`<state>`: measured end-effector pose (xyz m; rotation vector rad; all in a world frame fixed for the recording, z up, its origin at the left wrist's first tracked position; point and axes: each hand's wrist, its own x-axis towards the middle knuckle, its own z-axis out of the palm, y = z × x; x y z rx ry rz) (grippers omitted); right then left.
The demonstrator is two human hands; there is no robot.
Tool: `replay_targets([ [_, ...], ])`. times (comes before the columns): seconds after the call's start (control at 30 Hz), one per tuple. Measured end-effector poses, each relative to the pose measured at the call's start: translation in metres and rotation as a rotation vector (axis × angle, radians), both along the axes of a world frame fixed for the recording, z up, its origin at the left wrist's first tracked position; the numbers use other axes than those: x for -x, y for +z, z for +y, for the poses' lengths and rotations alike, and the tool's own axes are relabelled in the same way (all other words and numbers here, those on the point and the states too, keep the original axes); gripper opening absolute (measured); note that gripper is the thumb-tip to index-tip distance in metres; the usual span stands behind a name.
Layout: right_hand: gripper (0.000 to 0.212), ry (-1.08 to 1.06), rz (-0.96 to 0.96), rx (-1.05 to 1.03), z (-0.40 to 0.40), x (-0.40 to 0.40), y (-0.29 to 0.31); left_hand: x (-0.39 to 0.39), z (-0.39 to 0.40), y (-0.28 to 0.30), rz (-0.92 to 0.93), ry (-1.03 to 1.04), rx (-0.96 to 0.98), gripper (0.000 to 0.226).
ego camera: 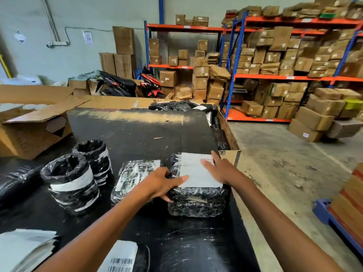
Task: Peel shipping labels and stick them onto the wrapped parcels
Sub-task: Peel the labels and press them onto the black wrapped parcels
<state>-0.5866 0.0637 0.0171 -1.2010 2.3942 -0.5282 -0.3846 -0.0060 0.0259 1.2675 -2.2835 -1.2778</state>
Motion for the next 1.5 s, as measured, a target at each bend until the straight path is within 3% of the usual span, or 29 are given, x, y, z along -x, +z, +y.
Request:
replay_targets([
  [0.07,0.087,0.006,-0.196,0.088,0.029,-0.012,-0.004,0.000,0.001,-0.001,0.015,0.009,0.005,0.086],
  [0.13,0.087,0.043,-0.264,0.207,0.054,-0.026,-0.009,-0.001,0.002,-0.002,0.044,0.027,0.007,0.086],
  [0.2,0.080,0.049,-0.276,0.316,0.065,-0.037,-0.012,-0.002,0.006,-0.003,0.096,0.042,-0.011,0.078],
  [0.3,0.071,0.010,-0.282,0.468,0.073,-0.045,-0.013,-0.007,0.014,-0.004,0.179,0.071,0.006,0.043],
  [0.5,0.060,-0.021,-0.224,0.647,0.103,-0.075,-0.006,-0.032,0.034,0.010,0.240,0.049,0.191,0.035],
  [0.67,0.057,-0.037,-0.195,0.730,0.150,-0.113,0.005,-0.069,0.069,0.011,0.262,-0.036,0.291,0.042],
  [0.87,0.053,-0.006,-0.199,0.630,0.206,-0.152,-0.002,-0.116,0.116,0.003,0.285,-0.151,0.167,0.046],
  [1.03,0.053,-0.004,-0.220,0.521,0.245,-0.178,-0.027,-0.144,0.142,-0.019,0.135,-0.280,0.127,0.043],
  [1.17,0.057,0.006,-0.273,0.463,0.256,-0.194,-0.045,-0.149,0.142,-0.029,-0.145,-0.471,0.304,0.043],
  [1.3,0.057,-0.012,-0.265,0.449,0.257,-0.200,-0.050,-0.147,0.148,-0.020,-0.193,-0.524,0.427,0.062],
  [1.43,0.059,-0.007,-0.241,0.341,0.260,-0.195,-0.047,-0.153,0.144,-0.022,-0.183,-0.523,0.387,0.048],
  [1.5,0.060,-0.034,-0.105,0.234,0.252,-0.192,-0.044,-0.162,0.142,-0.020,-0.102,-0.490,0.336,0.036],
])
